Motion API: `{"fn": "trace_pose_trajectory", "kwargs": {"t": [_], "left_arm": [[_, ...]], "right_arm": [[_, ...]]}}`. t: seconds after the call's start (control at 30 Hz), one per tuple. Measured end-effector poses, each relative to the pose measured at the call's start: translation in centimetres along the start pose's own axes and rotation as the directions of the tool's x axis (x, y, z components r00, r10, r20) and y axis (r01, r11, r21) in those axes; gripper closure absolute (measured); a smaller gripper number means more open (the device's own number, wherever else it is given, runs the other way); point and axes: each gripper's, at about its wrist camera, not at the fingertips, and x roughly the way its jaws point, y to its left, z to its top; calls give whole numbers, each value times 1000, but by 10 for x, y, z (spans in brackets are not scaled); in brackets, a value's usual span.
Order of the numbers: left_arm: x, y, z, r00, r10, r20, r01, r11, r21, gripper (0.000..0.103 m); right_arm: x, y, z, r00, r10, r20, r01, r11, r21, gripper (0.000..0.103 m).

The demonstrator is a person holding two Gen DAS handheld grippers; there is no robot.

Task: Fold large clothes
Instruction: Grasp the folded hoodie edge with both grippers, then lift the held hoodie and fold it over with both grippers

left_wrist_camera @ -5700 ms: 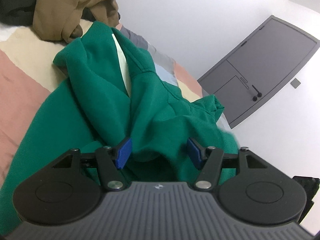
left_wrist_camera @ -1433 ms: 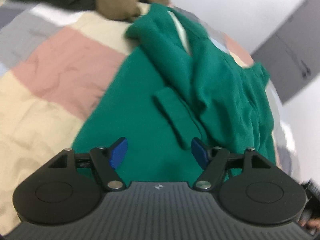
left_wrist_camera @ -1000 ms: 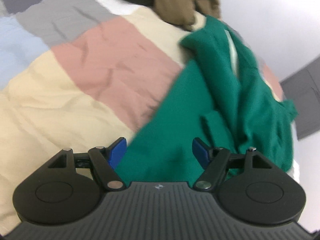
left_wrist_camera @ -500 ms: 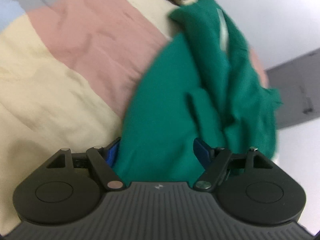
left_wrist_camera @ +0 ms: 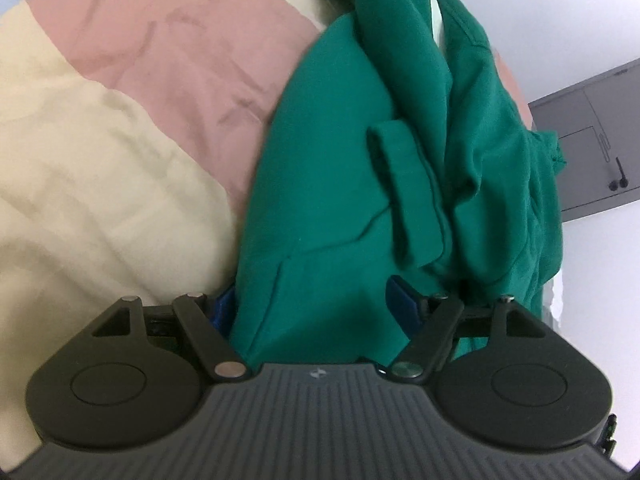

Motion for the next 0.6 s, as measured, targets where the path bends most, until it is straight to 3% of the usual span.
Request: {"fn": "trace_pose_trajectory", "kwargs": {"t": [0.07, 0.13, 0.17, 0.2, 0.27, 0.4, 0.6], "left_arm": [[-2, -4, -4, 1000, -9, -4, 9, 1000, 1, 29], [-7, -6, -7, 1000, 1, 1, -1, 1000, 18, 43], [-11, -8, -10, 1000, 6, 2, -6, 1000, 18, 55], [-14, -10, -11, 1000, 4, -1, -4, 1000, 19, 69], [-23, -8, -10, 1000, -24, 12, 25, 1000, -9, 87], [-57, -10, -10, 986, -158, 58, 159, 987, -25, 92], [-114, -32, -16, 944, -319, 85, 320, 947, 2, 93]], "right_arm": [[10, -2, 0, 996, -83, -27, 83, 997, -4, 57], [9, 0, 0, 992, -124, -13, 124, 992, -24, 77], [6, 1, 0, 994, -109, -5, 109, 994, -24, 84], [2, 4, -1, 996, -86, 6, 86, 996, -28, 85], [-12, 15, -1, 998, -51, 38, 53, 996, -68, 87], [-46, 31, 3, 992, 52, 114, -42, 995, -86, 89], [-95, 44, 5, 971, 176, 164, -160, 981, -108, 89]]}}
